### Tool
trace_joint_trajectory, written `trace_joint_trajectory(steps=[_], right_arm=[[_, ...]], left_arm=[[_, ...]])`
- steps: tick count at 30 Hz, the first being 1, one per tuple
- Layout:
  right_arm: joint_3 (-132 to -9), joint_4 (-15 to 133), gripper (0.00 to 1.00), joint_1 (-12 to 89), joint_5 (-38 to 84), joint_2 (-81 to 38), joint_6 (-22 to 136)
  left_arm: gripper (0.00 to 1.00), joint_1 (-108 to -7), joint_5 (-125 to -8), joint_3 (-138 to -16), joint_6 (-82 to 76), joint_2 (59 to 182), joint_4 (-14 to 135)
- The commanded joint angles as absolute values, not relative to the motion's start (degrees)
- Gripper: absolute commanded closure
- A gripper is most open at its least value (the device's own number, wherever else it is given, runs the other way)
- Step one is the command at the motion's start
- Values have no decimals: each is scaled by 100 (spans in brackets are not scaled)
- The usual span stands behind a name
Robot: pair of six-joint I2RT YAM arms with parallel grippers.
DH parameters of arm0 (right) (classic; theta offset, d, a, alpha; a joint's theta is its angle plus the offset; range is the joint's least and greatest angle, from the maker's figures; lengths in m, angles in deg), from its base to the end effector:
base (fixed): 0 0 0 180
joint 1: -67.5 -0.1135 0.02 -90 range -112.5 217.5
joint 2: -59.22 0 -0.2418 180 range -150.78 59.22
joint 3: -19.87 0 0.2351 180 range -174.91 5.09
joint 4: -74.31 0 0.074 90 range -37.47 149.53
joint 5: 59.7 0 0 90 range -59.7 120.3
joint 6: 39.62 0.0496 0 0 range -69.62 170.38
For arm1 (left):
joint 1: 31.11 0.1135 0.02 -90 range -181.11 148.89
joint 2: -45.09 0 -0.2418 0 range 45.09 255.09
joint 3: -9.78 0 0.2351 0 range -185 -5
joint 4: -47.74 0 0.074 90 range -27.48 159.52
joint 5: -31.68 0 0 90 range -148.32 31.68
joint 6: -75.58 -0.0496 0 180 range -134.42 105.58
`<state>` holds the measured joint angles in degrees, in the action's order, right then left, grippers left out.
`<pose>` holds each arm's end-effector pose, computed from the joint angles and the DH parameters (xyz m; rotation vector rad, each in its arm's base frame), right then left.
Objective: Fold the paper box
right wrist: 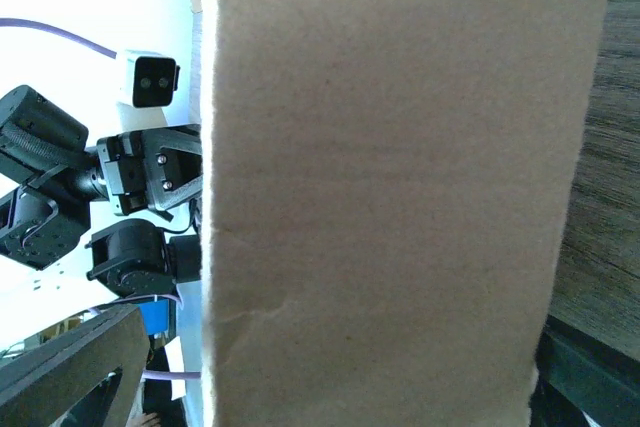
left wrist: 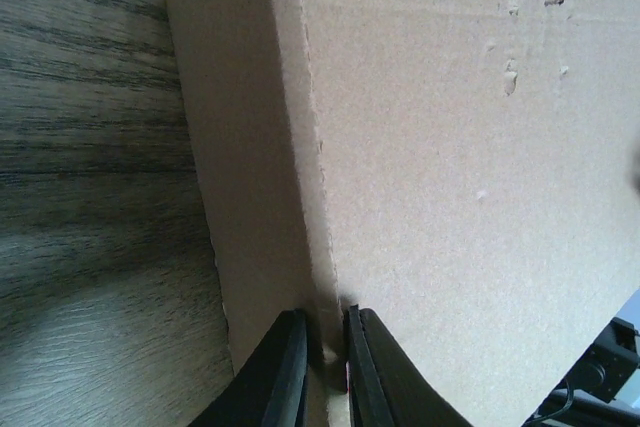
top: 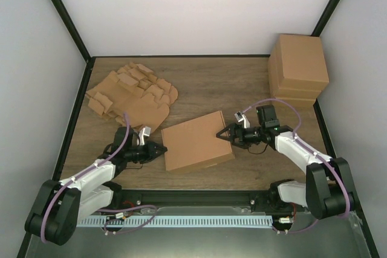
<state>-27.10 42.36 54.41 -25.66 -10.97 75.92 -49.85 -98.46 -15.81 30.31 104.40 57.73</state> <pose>0.1974 0.0881 0.1648 -0.1424 2.5192 1.5061 0.1536 -0.0859 0.1136 -0.1806 2.5077 -1.3304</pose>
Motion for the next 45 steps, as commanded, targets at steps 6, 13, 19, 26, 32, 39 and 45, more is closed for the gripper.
trace_joint_trajectory(steps=[6, 13, 19, 26, 32, 39, 45], right_arm=[[-2954, 4044, 0, 6245, -2596, -1073, 7392], [-2594, 4642, 1, 6336, -3294, -1166, 7646], [-2384, 5041, 5, 6306, -3680, -1122, 7881], [-2202, 5473, 12, 6065, -3779, -1454, 7949], [-2146, 5632, 25, 6058, -3912, -1571, 7968], [-2155, 5701, 46, 5901, -4000, -1699, 7964], [-2578, 5366, 57, 5906, -3601, -1149, 8270]], left_arm=[[96, -4980, -9006, -1318, 2786, 10610, 6922], [96, -4982, -9020, -1316, 2791, 10624, 6897], [96, -4983, -9036, -1318, 2791, 10652, 6874], [96, -4979, -9070, -1318, 2773, 10653, 6869], [96, -4982, -9082, -1318, 2785, 10635, 6864], [96, -4976, -9145, -1318, 2785, 10690, 6806], [40, -4979, -9508, -1898, 2784, 10163, 7287]])
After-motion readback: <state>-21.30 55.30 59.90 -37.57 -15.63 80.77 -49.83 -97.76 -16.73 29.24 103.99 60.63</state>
